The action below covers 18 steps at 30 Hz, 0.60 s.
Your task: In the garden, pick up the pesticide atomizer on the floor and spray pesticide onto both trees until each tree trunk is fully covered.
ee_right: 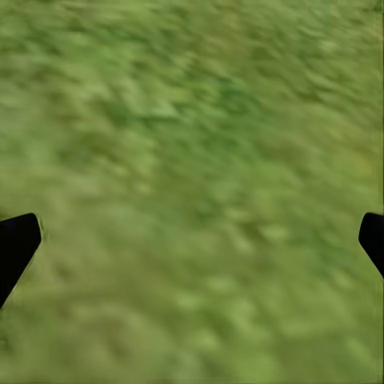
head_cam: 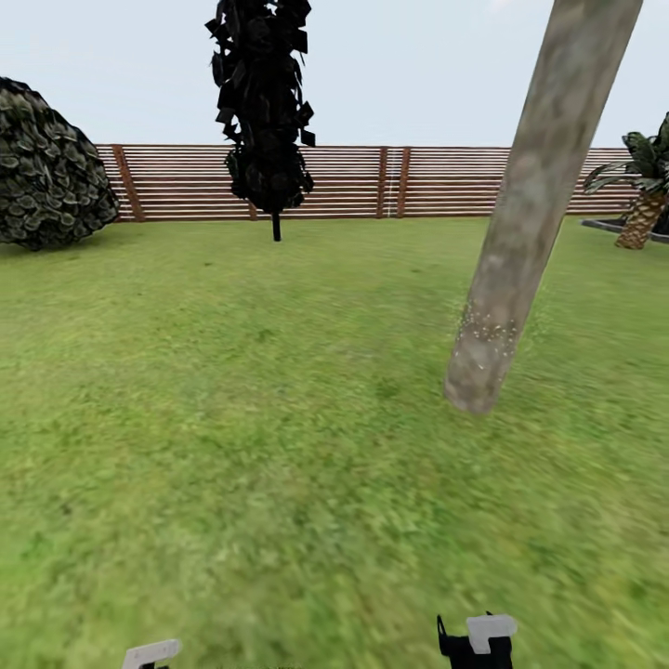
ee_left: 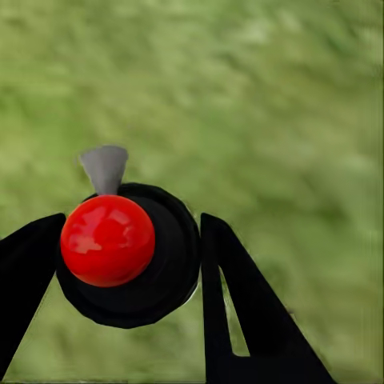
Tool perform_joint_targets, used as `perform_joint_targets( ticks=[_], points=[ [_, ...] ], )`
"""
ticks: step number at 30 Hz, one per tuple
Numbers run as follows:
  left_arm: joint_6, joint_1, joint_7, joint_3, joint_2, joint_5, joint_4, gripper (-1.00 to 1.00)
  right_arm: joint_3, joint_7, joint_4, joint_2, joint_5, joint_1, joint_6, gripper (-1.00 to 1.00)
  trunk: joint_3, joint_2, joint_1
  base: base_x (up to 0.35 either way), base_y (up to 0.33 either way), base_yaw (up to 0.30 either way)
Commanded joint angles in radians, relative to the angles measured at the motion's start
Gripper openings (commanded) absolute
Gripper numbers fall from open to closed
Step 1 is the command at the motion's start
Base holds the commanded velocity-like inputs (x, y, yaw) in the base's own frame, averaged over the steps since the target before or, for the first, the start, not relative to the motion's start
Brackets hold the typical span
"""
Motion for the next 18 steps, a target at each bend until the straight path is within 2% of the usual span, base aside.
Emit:
perform_joint_targets(
  ticks=[1,18],
  points=[
    [-0.003,-0.001,0.001,-0.009,0.0,0.008,0.001,-1.0,0.009,-0.004,-0.001,0.0,-0.006,0.0,-0.001,1.0,-0.001,0.0,0.0,0.0,0.0,0.282],
    [-0.001,-0.001,0.003,-0.007,0.005,0.009,0.002,-1.0,0.009,-0.004,0.0,0.0,-0.006,0.0,-0.001,1.0,-0.01,0.0,0.0,0.0,0.0,0.282]
  ],
)
